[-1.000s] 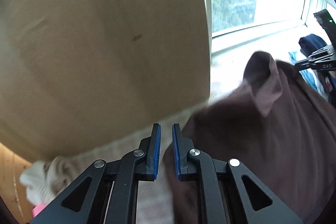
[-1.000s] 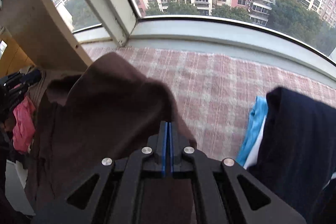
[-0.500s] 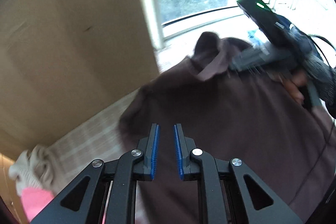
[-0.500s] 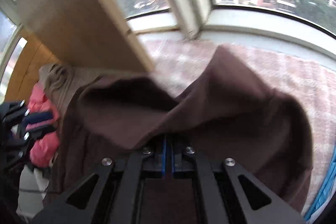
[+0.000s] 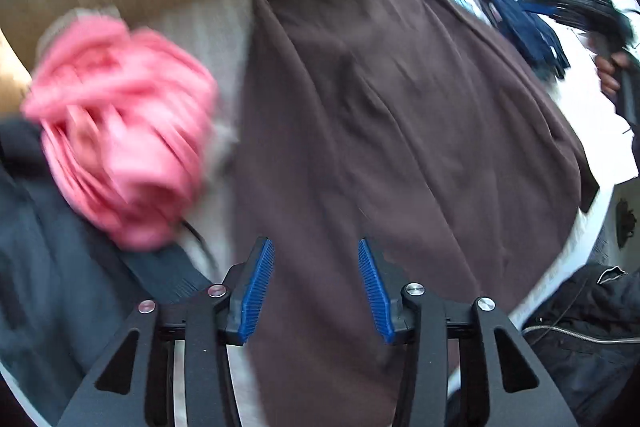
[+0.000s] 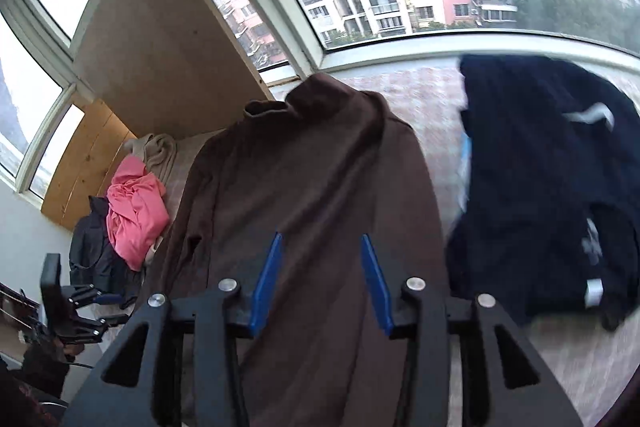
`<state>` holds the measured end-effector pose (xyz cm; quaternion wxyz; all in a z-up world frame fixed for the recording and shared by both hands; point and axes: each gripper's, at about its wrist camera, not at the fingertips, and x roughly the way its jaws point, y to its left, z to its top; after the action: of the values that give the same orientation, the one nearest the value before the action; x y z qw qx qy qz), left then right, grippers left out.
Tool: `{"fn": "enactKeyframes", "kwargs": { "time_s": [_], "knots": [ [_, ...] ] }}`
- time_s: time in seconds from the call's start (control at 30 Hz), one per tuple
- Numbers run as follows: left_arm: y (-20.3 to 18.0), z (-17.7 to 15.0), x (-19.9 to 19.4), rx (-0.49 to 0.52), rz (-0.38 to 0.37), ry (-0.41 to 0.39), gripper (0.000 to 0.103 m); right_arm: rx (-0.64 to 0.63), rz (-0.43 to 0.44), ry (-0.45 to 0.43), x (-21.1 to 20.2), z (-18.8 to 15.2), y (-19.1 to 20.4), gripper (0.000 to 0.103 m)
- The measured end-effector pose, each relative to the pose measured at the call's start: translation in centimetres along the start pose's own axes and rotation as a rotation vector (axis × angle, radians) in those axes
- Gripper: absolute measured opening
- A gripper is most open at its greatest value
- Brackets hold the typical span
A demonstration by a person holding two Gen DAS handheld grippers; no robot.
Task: Fold clothes
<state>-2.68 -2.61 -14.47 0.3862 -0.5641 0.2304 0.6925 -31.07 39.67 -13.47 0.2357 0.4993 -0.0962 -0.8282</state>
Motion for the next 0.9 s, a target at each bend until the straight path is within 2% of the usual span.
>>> {"fn": "enactKeyframes", "kwargs": {
  "time_s": [0.1, 0.23, 0.33, 0.4, 0.47, 0.53, 0.63, 0.7, 0.83, 0.9],
  "knots": [
    [-1.9, -2.5, 1.1, 0.022, 0.034, 0.03, 0.043, 0.046, -0.075, 0.02, -2.7, -5.2, -2.2, 0.043],
    [-2.2, -5.4, 2.0, 0.033, 0.118, 0.085, 0.044, 0.07, -0.154, 0.081, -3.2, -11.3, -3.7, 0.043],
    [-2.1, -6.5, 2.8, 0.052, 0.155, 0.108, 0.044, 0.139, -0.129, 0.105, -3.3, -14.4, -4.9, 0.043],
    [-2.1, -7.0, 3.1, 0.065, 0.161, 0.118, 0.033, 0.118, -0.151, 0.109, -4.0, -15.5, -5.1, 0.043],
    [-1.9, -7.1, 2.1, 0.065, 0.161, 0.106, 0.016, 0.081, -0.178, 0.114, -4.6, -16.3, -4.9, 0.043],
    [-1.7, -7.2, 1.0, 0.062, 0.161, 0.092, 0.009, 0.028, -0.194, 0.134, -4.7, -17.1, -4.5, 0.043],
    [-1.0, -7.2, -1.1, 0.043, 0.151, 0.064, 0.008, -0.065, -0.234, 0.151, -4.2, -17.5, -3.7, 0.043],
    [0.0, -6.9, -3.7, 0.019, 0.153, 0.017, 0.007, -0.124, -0.275, 0.169, -3.2, -17.4, -3.3, 0.043],
    [3.7, -5.7, -9.6, -0.061, 0.217, -0.088, 0.007, -0.231, -0.254, 0.243, -2.1, -17.9, -1.4, 0.043],
    [5.2, -4.9, -11.8, -0.079, 0.279, -0.135, 0.007, -0.291, -0.31, 0.254, -1.6, -18.2, -0.6, 0.043]
  ]
}}
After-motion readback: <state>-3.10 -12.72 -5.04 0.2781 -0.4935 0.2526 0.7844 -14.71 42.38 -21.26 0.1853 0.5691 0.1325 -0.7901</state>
